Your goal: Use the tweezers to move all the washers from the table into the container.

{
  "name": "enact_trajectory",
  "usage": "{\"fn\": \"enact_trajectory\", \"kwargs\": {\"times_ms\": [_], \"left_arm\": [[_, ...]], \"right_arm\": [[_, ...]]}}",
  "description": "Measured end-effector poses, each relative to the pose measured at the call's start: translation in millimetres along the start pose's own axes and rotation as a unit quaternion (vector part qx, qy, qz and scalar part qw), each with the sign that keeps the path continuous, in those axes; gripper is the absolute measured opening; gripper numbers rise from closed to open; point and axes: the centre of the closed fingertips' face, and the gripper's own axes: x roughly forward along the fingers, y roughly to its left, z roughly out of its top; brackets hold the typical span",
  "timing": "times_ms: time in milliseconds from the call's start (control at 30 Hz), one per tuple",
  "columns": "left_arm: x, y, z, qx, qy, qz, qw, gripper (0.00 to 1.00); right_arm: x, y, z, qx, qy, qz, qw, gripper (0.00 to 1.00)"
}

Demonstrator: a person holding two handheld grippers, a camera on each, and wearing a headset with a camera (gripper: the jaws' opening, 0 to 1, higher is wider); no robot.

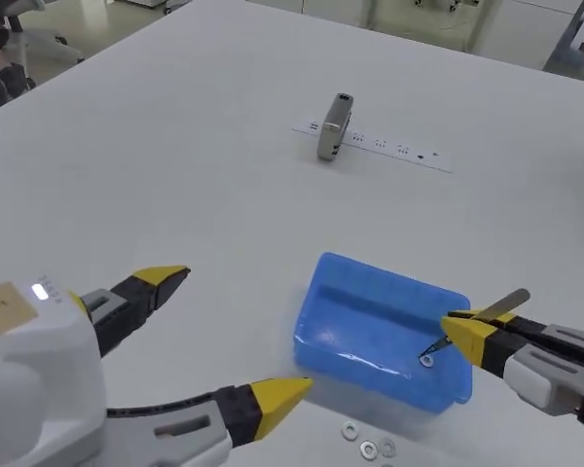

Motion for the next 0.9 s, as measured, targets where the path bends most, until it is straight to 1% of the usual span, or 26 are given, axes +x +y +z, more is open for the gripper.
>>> {"fn": "enact_trajectory", "kwargs": {"times_ms": [200,367,467,533,700,900], "left_arm": [[0.0,0.2,-0.6,0.001,0.001,0.0,1.0,0.84],[0.1,0.0,-1.1,0.003,0.002,-0.001,1.0,0.84],[0.1,0.1,-1.4,0.004,0.002,-0.002,1.0,0.83],[0.2,0.1,-1.9,0.004,0.003,-0.002,1.0,0.83],[0.2,0.6,-3.1,0.005,0.006,-0.001,1.0,0.83],[0.3,0.9,-4.5,0.005,0.009,-0.001,0.9999,0.82]], "right_arm": [[-1.8,13.1,-6.4,0.005,0.004,0.012,0.9999,0.03],[2.0,26.9,-11.7,0.013,0.005,0.025,0.9996,0.03],[9.4,39.7,-19.5,0.008,0.014,0.043,0.999,0.03],[14.2,44.4,-24.5,0.01,0.019,0.051,0.9985,0.03],[23.4,51.3,-36.6,0.016,0.032,0.064,0.9973,0.03],[31.6,58.8,-50.3,0.011,0.053,0.076,0.9957,0.03]]}}
